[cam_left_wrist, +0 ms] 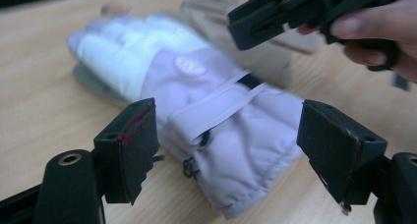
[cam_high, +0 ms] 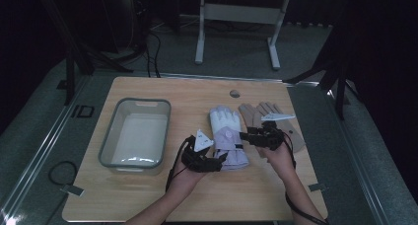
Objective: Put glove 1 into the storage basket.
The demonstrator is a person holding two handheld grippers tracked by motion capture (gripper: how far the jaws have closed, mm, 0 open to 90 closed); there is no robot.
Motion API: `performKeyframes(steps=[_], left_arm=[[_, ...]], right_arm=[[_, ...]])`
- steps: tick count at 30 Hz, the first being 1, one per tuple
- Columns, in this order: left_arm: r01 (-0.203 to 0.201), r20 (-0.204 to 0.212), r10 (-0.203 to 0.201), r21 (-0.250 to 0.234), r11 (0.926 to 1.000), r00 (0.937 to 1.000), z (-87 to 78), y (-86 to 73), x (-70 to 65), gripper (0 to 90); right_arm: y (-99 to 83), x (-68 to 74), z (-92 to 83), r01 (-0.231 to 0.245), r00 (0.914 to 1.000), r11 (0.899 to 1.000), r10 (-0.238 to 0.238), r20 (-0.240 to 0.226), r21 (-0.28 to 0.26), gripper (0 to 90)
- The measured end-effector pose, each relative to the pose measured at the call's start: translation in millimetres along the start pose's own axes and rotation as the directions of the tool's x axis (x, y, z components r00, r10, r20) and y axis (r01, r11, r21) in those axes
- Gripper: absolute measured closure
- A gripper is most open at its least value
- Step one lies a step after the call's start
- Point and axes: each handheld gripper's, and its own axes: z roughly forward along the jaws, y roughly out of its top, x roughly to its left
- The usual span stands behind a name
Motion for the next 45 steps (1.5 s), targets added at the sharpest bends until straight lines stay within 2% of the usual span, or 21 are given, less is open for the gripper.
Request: performKeyframes(steps=[3, 4, 6, 7, 9, 10, 11, 16, 17, 19, 20, 21, 26, 29, 32, 33, 34, 35, 37, 41, 45], left_arm=[[0.062, -0.025, -0.061, 0.077, 0.995, 0.9978, 18.5, -5.1, 4.7, 23.4], [0.062, -0.025, -0.061, 0.077, 0.995, 0.9978, 18.5, -5.1, 4.7, 23.4], [0.086, -0.026, -0.083, 0.139, 0.9866, 0.9962, 31.5, -13.3, 5.0, 23.4], [0.086, -0.026, -0.083, 0.139, 0.9866, 0.9962, 31.5, -13.3, 5.0, 23.4], [0.102, -0.009, -0.102, 0.18, 0.9784, 0.9947, 41.7, -22.4, 4.5, 23.4], [0.102, -0.009, -0.102, 0.18, 0.9784, 0.9947, 41.7, -22.4, 4.5, 23.4], [0.133, -0.003, -0.135, 0.189, 0.9729, 0.9908, 45.8, -27.1, 7.6, 23.5], [0.169, 0.006, -0.174, 0.213, 0.9625, 0.9847, 51.5, -34.2, 14.0, 23.4], [0.176, 0.013, -0.183, 0.217, 0.9601, 0.983, 52.1, -35.5, 15.8, 23.4], [0.183, 0.016, -0.191, 0.218, 0.9586, 0.9815, 52.5, -37.4, 17.1, 23.4], [0.18, 0.015, -0.187, 0.218, 0.9594, 0.9822, 52.9, -38.1, 16.8, 23.4], [0.18, 0.018, -0.189, 0.218, 0.9591, 0.9819, 53.4, -39.0, 17.0, 23.4], [0.206, 0.051, -0.224, 0.232, 0.9505, 0.9734, 57.0, -44.0, 20.7, 23.2], [0.182, 0.054, -0.201, 0.249, 0.9513, 0.978, 56.3, -43.4, 18.5, 23.9], [0.179, 0.088, -0.208, 0.266, 0.9473, 0.9741, 56.6, -42.0, 19.3, 31.3], [0.18, 0.114, -0.218, 0.279, 0.9434, 0.9692, 57.3, -41.3, 19.5, 41.8], [0.18, 0.114, -0.218, 0.279, 0.9434, 0.9692, 57.3, -41.3, 19.5, 44.4], [0.189, 0.133, -0.233, 0.281, 0.9411, 0.9633, 57.2, -42.0, 19.8, 48.5], [0.193, 0.138, -0.238, 0.278, 0.9409, 0.9615, 56.8, -42.4, 19.7, 51.1], [0.163, 0.136, -0.205, 0.269, 0.9492, 0.9692, 53.9, -40.3, 16.0, 67.3], [0.152, 0.157, -0.202, 0.282, 0.9472, 0.9668, 53.0, -36.7, 19.0, 71.5]], right_arm=[[-3.8, -3.6, 13.3, -0.045, 0.9989, 0.998, 0.044, 0.015, 0.032, 46.8], [-3.8, -3.6, 13.3, -0.045, 0.9989, 0.998, 0.044, 0.015, 0.032, 46.8], [-9.8, -6.4, 22.7, -0.078, 0.9969, 0.994, 0.077, 0.016, 0.073, 45.1], [-12.1, -7.3, 25.8, -0.091, 0.9958, 0.992, 0.09, 0.018, 0.087, 43.4], [-16.2, -8.9, 31.7, -0.121, 0.9926, 0.986, 0.12, 0.02, 0.111, 41.0], [-16.2, -8.9, 31.7, -0.121, 0.9926, 0.986, 0.12, 0.02, 0.111, 41.0], [-19.2, -10.4, 37.1, -0.147, 0.9891, 0.98, 0.147, 0.016, 0.134, 40.8], [-22.7, -13.1, 46.5, -0.182, 0.9832, 0.966, 0.181, 0.024, 0.183, 40.8], [-23.8, -16.2, 49.5, -0.196, 0.98, 0.96, 0.199, 0.009, 0.202, 40.9], [-24.5, -17.7, 50.8, -0.204, 0.9781, 0.957, 0.208, 0.0, 0.208, 41.7], [-25.4, -19.3, 52.5, -0.203, 0.9776, 0.955, 0.21, -0.011, 0.217, 43.0], [-26.7, -21.4, 53.9, -0.204, 0.9739, 0.953, 0.221, -0.052, 0.224, 53.3], [-27.1, -18.0, 54.6, -0.184, 0.9758, 0.955, 0.206, -0.073, 0.232, 65.4], [-26.1, -8.1, 53.1, -0.134, 0.9881, 0.964, 0.148, -0.043, 0.228, 71.4], [-25.1, -4.6, 52.3, -0.125, 0.9907, 0.966, 0.134, -0.025, 0.227, 72.3], [-24.8, -2.4, 51.9, -0.117, 0.9923, 0.967, 0.123, -0.013, 0.224, 73.0], [-24.8, -2.4, 51.9, -0.117, 0.9923, 0.967, 0.123, -0.013, 0.224, 73.0], [-25.2, -2.4, 51.2, -0.124, 0.9916, 0.968, 0.129, -0.011, 0.218, 73.9], [-25.1, -1.7, 50.9, -0.118, 0.9924, 0.969, 0.123, -0.009, 0.217, 74.2], [-23.6, 5.0, 49.4, -0.103, 0.9947, 0.974, 0.1, 0.026, 0.204, 77.5], [-22.8, 8.4, 46.4, -0.116, 0.9931, 0.975, 0.109, 0.043, 0.189, 79.2]])
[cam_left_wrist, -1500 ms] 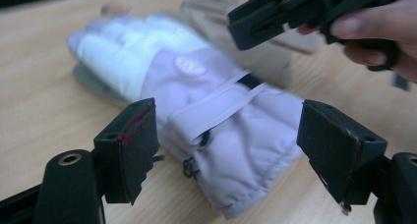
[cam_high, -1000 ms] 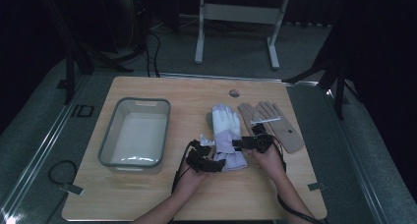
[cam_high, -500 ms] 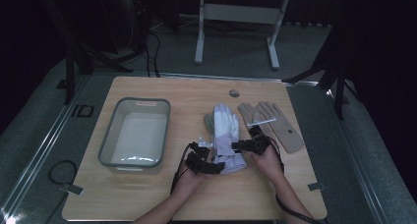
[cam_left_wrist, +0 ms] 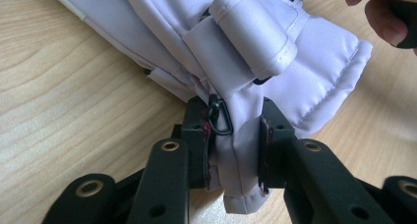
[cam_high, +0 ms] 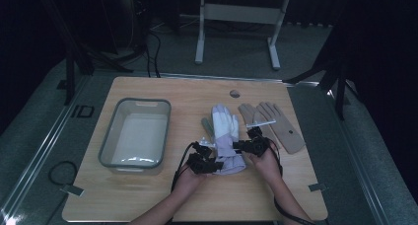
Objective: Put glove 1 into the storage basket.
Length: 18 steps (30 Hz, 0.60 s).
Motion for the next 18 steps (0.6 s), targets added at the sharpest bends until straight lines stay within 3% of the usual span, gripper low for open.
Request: performKeyframes(steps=[10, 18], left_arm=[[-0.057, 0.011, 0.056, 0.021, 0.9982, 0.9983, -13.7, 13.9, -3.0, 73.8], [-0.097, 0.018, 0.097, 0.02, 0.995, 0.9951, -39.9, 28.4, -2.7, 73.9]], right_arm=[[5.6, 6.6, -15.0, -0.003, 1.0, 0.999, 0.003, -0.004, -0.042, 79.9], [19.9, 20.7, -28.6, 0.014, 0.9999, 0.997, -0.014, -0.006, -0.077, 79.8]])
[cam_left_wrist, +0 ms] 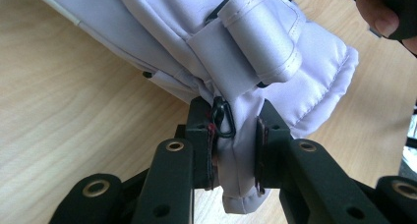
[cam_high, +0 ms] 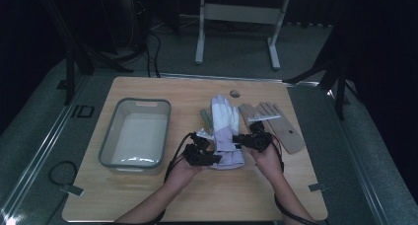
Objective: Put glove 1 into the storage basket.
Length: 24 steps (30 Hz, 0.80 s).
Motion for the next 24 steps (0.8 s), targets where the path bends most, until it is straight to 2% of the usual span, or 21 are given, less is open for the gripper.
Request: performKeyframes(steps=[4, 6, 10, 11, 24], left_arm=[[-0.012, -0.004, 0.012, -0.001, 0.9999, 0.9999, -8.9, 3.2, 0.8, 73.9], [-0.016, 0.002, 0.016, 0.0, 0.9999, 0.9999, -19.6, 5.7, 3.7, 73.9], [-0.016, 0.004, 0.016, 0.0, 0.9999, 0.9999, -24.6, 6.6, 5.4, 73.8], [-0.018, 0.003, 0.018, -0.006, 0.9998, 0.9998, -34.5, 8.2, 8.3, 73.8], [-0.02, -0.017, 0.02, -0.012, 0.9997, 0.9997, -73.0, 10.2, 24.0, 73.7]], right_arm=[[5.7, 5.1, -3.4, 0.002, 1.0, 1.0, -0.002, -0.008, -0.014, 79.8], [12.2, 12.0, -5.9, 0.007, 0.9998, 1.0, -0.008, -0.016, -0.023, 79.8], [16.0, 15.9, -6.6, 0.012, 0.9997, 1.0, -0.012, -0.02, -0.025, 79.9], [22.3, 23.3, -7.8, 0.026, 0.9995, 0.999, -0.027, -0.017, -0.032, 79.9], [50.4, 51.2, -2.9, 0.065, 0.9967, 0.997, -0.067, -0.045, -0.046, 80.0]])
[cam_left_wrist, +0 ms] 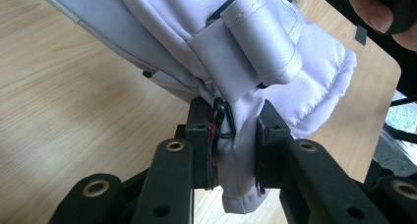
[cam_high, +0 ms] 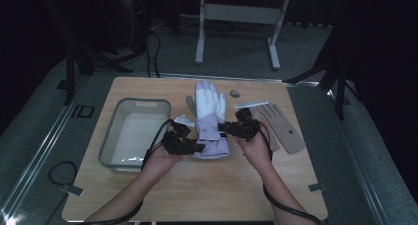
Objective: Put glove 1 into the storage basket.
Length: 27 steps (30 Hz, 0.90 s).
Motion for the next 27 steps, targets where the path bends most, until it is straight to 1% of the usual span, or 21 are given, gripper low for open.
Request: performKeyframes(steps=[2, 4, 5, 7, 8, 9, 13, 14, 15, 16, 17, 18, 19, 20, 21, 22, 23, 24, 27], left_arm=[[-0.001, -0.007, 0.001, 0.002, 1.0, 1.0, -5.3, -0.9, 2.8, 73.8], [-0.001, -0.007, 0.001, 0.002, 1.0, 1.0, -5.3, -0.9, 2.8, 73.8], [0.0, -0.014, 0.0, 0.004, 1.0, 0.9999, -12.9, -2.5, 6.6, 73.8], [0.003, -0.018, -0.003, 0.002, 1.0, 0.9998, -19.6, -4.5, 10.0, 73.8], [0.007, -0.018, -0.007, 0.002, 1.0, 0.9998, -23.1, -5.5, 12.2, 73.8], [0.01, -0.022, -0.01, -0.001, 0.9999, 0.9997, -26.7, -6.5, 14.1, 73.8], [0.016, -0.036, -0.016, 0.002, 0.9999, 0.9992, -42.0, -10.8, 22.1, 73.7], [0.021, -0.046, -0.021, 0.002, 0.9998, 0.9987, -49.6, -13.3, 25.8, 73.8], [0.021, -0.046, -0.021, 0.002, 0.9998, 0.9987, -49.6, -13.3, 25.8, 73.8], [0.021, -0.046, -0.021, 0.002, 0.9998, 0.9987, -49.6, -13.3, 25.8, 73.8], [0.024, -0.057, -0.024, 0.002, 0.9997, 0.9981, -56.6, -15.7, 29.3, 73.8], [0.028, -0.064, -0.028, 0.003, 0.9996, 0.9976, -64.7, -18.6, 33.2, 73.8], [0.03, -0.069, -0.03, 0.001, 0.9995, 0.9972, -67.9, -19.9, 34.6, 73.8], [0.03, -0.069, -0.03, 0.001, 0.9995, 0.9972, -67.9, -19.9, 34.6, 73.7], [0.029, -0.072, -0.029, 0.002, 0.9996, 0.997, -73.1, -21.7, 37.3, 73.7], [0.034, -0.078, -0.034, 0.002, 0.9994, 0.9964, -77.4, -23.4, 39.4, 73.8], [0.039, -0.077, -0.039, 0.0, 0.9992, 0.9963, -81.3, -25.2, 41.8, 73.7], [0.039, -0.081, -0.039, 0.0, 0.9992, 0.996, -85.5, -27.1, 44.5, 73.7], [0.055, -0.084, -0.056, -0.007, 0.9984, 0.9949, -96.3, -34.1, 51.9, 73.8]], right_arm=[[3.6, 4.1, 2.9, 0.003, 1.0, 1.0, -0.003, -0.005, -0.003, 80.0], [5.4, 6.1, 4.8, 0.008, 0.9999, 1.0, -0.008, -0.008, -0.002, 80.0], [10.3, 12.2, 9.1, 0.015, 0.9998, 1.0, -0.015, -0.016, 0.0, 80.0], [12.4, 14.7, 10.9, 0.017, 0.9996, 1.0, -0.017, -0.021, -0.001, 80.0], [17.0, 20.4, 14.7, 0.025, 0.9993, 1.0, -0.025, -0.027, 0.001, 80.0], [17.0, 20.4, 14.7, 0.025, 0.9993, 1.0, -0.025, -0.027, 0.001, 80.0], [26.6, 32.8, 23.2, 0.039, 0.9983, 0.999, -0.039, -0.043, -0.002, 80.0], [31.4, 39.1, 28.6, 0.045, 0.9977, 0.999, -0.045, -0.051, -0.001, 80.0], [31.4, 39.1, 28.6, 0.045, 0.9977, 0.999, -0.045, -0.051, -0.001, 80.0], [34.0, 42.3, 31.3, 0.05, 0.9972, 0.999, -0.05, -0.056, -0.001, 80.0], [34.0, 42.3, 31.3, 0.05, 0.9972, 0.999, -0.05, -0.056, -0.001, 80.0], [40.7, 52.1, 38.5, 0.063, 0.9958, 0.998, -0.063, -0.067, 0.001, 80.0], [43.2, 55.8, 41.0, 0.062, 0.9955, 0.998, -0.062, -0.072, 0.001, 80.0], [43.2, 55.8, 41.0, 0.062, 0.9955, 0.998, -0.062, -0.072, 0.001, 80.0], [45.0, 58.3, 42.9, 0.065, 0.995, 0.998, -0.065, -0.076, 0.001, 80.0], [48.0, 63.0, 46.2, 0.07, 0.9943, 0.998, -0.069, -0.081, 0.001, 80.0], [52.8, 70.5, 51.8, 0.08, 0.9929, 0.997, -0.079, -0.089, 0.001, 80.0], [52.8, 70.5, 51.8, 0.08, 0.9929, 0.997, -0.079, -0.089, 0.001, 80.0], [59.1, 81.3, 60.6, 0.09, 0.9908, 0.996, -0.09, -0.101, 0.002, 80.0]])
